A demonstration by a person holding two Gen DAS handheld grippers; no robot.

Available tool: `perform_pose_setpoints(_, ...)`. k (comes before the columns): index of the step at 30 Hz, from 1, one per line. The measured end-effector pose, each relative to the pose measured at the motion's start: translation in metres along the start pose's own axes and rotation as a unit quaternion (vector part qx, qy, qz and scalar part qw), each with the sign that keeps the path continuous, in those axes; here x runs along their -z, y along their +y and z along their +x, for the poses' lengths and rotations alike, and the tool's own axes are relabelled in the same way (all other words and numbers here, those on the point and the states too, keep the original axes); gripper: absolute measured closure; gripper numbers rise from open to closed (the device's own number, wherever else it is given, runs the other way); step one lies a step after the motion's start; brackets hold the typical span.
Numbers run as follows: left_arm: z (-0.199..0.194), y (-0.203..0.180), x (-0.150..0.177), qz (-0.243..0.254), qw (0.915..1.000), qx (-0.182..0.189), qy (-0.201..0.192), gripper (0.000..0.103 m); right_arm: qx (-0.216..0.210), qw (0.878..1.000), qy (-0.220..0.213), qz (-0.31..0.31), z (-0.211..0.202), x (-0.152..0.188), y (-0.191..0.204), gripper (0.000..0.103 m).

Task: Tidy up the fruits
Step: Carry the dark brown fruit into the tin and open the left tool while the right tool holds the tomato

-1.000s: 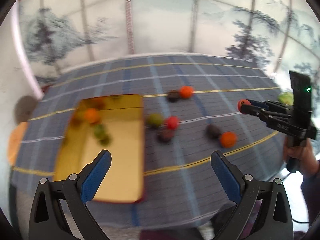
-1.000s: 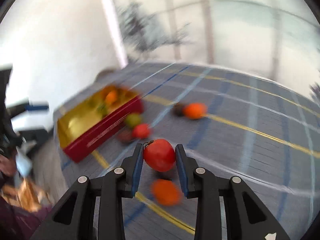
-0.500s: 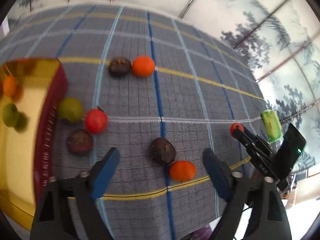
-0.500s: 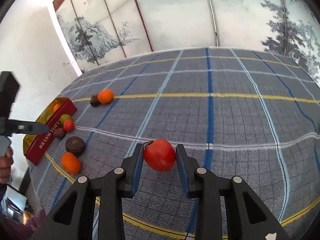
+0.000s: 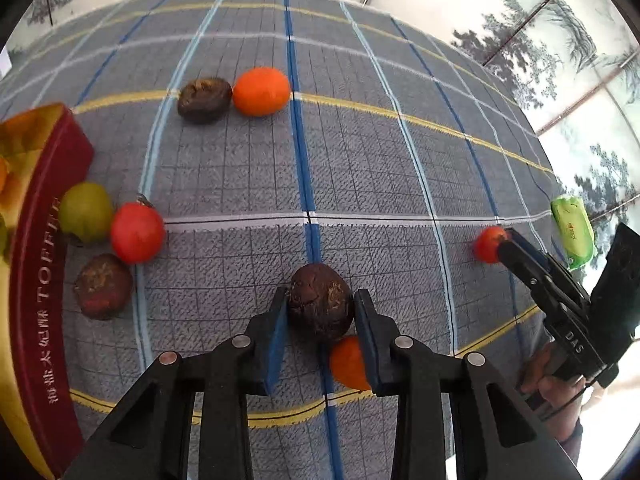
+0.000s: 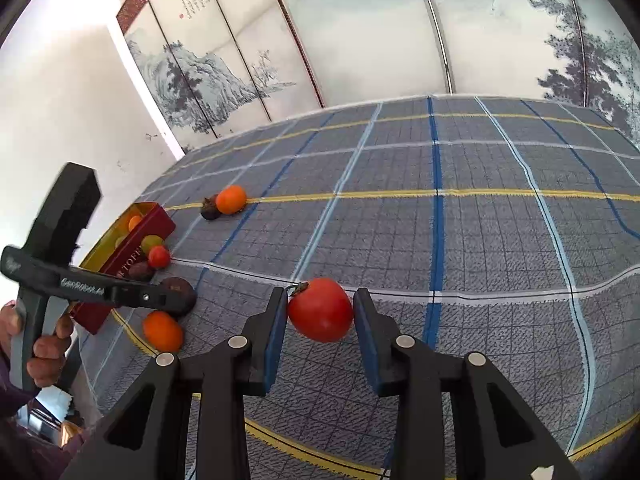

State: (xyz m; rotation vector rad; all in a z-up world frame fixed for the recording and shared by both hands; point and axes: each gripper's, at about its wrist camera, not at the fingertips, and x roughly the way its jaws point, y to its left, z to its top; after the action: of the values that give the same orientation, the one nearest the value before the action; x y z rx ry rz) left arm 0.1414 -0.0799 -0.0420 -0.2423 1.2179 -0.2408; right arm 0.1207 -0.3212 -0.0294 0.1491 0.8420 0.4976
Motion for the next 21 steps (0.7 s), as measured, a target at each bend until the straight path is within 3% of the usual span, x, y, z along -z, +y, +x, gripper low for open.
perform_pose_setpoints(7, -0.051, 0.002, 0.012, -0.003, 0.9981, 0.0, -0.061, 0.07, 0.012, 1.0, 0.019, -0.002, 0.008, 0.0, 0.0, 0.07)
perform_pose_setpoints(16, -0.091, 0.008, 0.037, -0.001, 0.9965, 0.004, -0.083, 0.07, 0.034, 0.999, 0.027, -0.02, 0.014, 0.0, 0.007, 0.069)
perform_pose_setpoints(18, -0.096, 0.014, 0.04, -0.005, 0.9964, 0.003, -0.085, 0.07, 0.031, 0.999, 0.015, -0.032, 0.012, -0.001, 0.015, 0.048)
perform_pose_setpoints(19, -0.097, 0.015, 0.04, -0.006, 0.9963, 0.0, -0.085, 0.07, 0.042, 0.998, 0.017, -0.037, 0.015, -0.003, 0.019, 0.026)
perform_pose_setpoints(21, -0.102, 0.02, 0.043, -0.009, 0.996, -0.001, -0.089, 0.07, 0.058, 0.997, 0.032, -0.038, 0.026, -0.007, 0.021, 0.021)
